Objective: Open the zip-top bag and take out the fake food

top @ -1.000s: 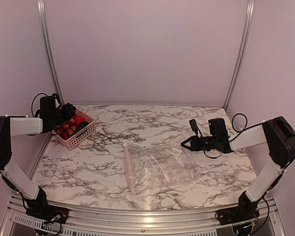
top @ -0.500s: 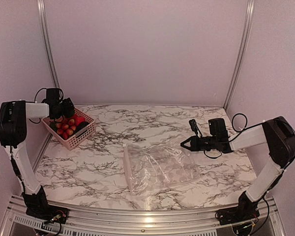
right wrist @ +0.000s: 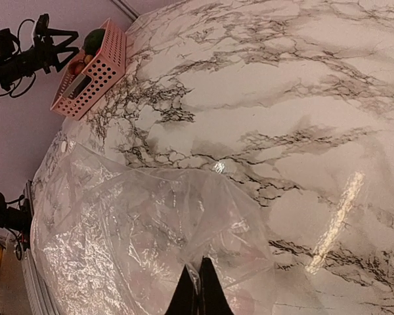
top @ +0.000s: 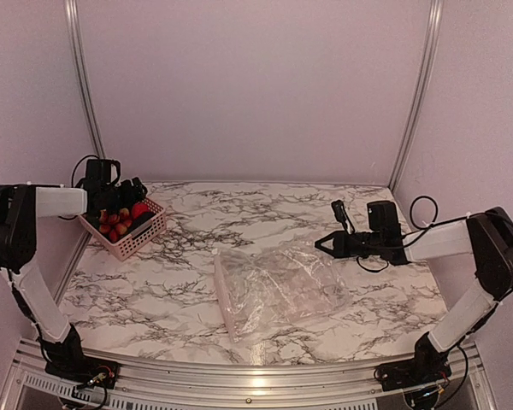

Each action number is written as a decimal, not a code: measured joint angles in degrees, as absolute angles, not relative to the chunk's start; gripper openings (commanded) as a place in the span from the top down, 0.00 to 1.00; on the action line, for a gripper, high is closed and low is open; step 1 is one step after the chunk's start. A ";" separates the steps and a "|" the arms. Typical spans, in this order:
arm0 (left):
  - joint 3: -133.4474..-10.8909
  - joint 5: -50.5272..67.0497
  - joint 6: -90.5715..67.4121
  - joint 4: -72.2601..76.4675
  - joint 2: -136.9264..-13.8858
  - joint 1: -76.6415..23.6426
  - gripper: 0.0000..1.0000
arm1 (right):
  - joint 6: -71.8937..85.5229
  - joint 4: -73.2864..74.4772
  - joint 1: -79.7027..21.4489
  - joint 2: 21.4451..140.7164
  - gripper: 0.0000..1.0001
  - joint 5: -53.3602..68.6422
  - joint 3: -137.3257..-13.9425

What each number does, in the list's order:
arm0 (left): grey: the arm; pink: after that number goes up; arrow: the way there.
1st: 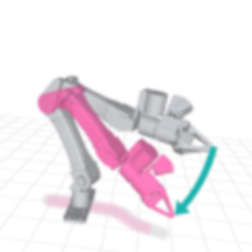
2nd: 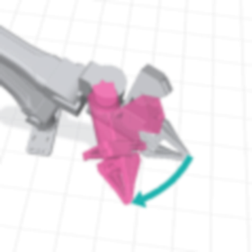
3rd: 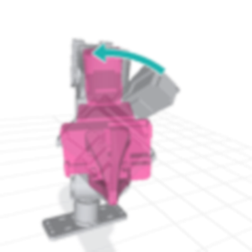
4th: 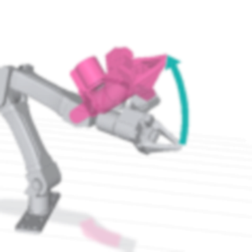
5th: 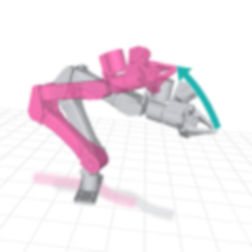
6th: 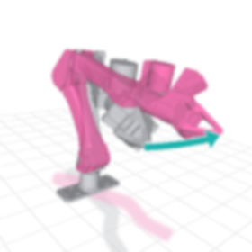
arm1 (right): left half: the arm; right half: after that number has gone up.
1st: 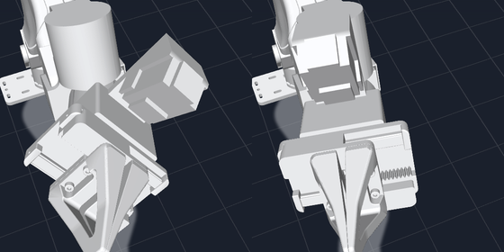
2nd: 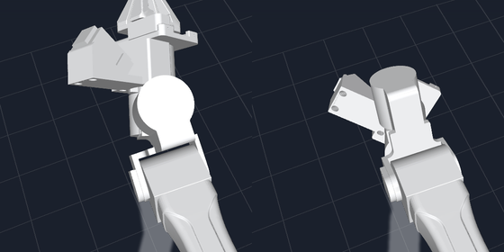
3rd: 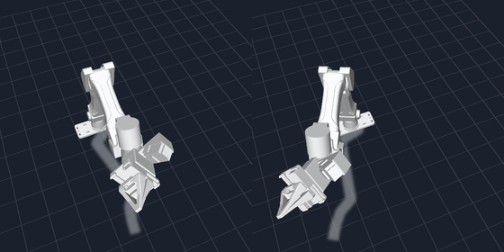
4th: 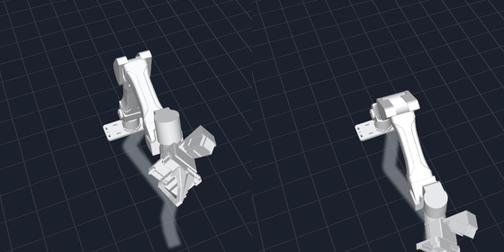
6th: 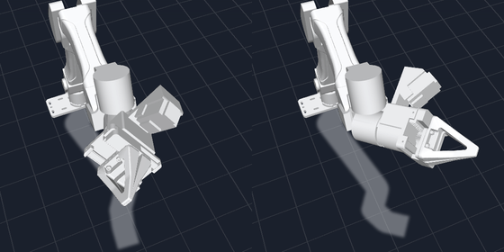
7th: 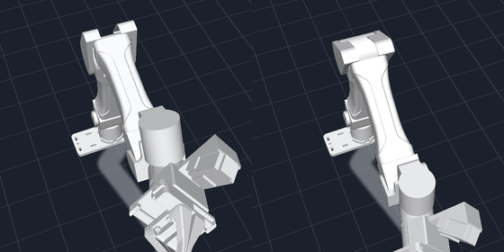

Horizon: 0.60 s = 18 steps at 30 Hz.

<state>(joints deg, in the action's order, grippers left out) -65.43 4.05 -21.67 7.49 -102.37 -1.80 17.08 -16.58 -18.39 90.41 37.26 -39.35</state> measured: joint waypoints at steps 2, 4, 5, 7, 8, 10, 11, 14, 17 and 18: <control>-61.82 8.14 -21.63 9.45 -98.08 -4.49 0.07 | 17.10 -17.15 -18.39 89.58 1.00 37.47 -38.98; -58.70 11.40 -21.61 11.27 -94.37 -7.07 0.07 | 17.10 -17.63 -18.39 88.90 1.00 37.85 -38.52; -56.71 13.32 -21.39 12.45 -92.16 -8.95 0.08 | 17.12 -18.00 -18.39 88.49 1.00 38.11 -38.17; -54.15 16.21 -20.93 13.98 -89.41 -11.75 0.08 | 17.12 -18.68 -18.39 87.74 1.00 38.48 -37.54; -52.80 17.80 -20.58 14.81 -88.27 -13.17 0.08 | 17.15 -19.16 -18.39 87.29 1.00 38.68 -37.10; -50.76 20.60 -20.29 16.27 -87.09 -15.35 0.08 | 17.26 -20.10 -18.39 86.39 1.00 39.16 -36.34; -49.67 21.96 -20.10 17.12 -86.78 -16.80 0.09 | 17.30 -20.64 -18.39 85.93 1.00 39.51 -35.92; -48.03 24.75 -19.88 17.98 -86.80 -20.16 0.11 | 17.41 -22.26 -18.39 84.64 1.00 40.25 -34.94; -47.86 27.07 -19.40 19.29 -87.29 -23.38 0.16 | 17.47 -23.70 -18.39 83.46 1.00 41.23 -34.22; -47.99 27.64 -19.18 19.55 -87.61 -24.25 0.18 | 17.47 -24.05 -18.39 83.11 1.00 41.65 -34.09</control>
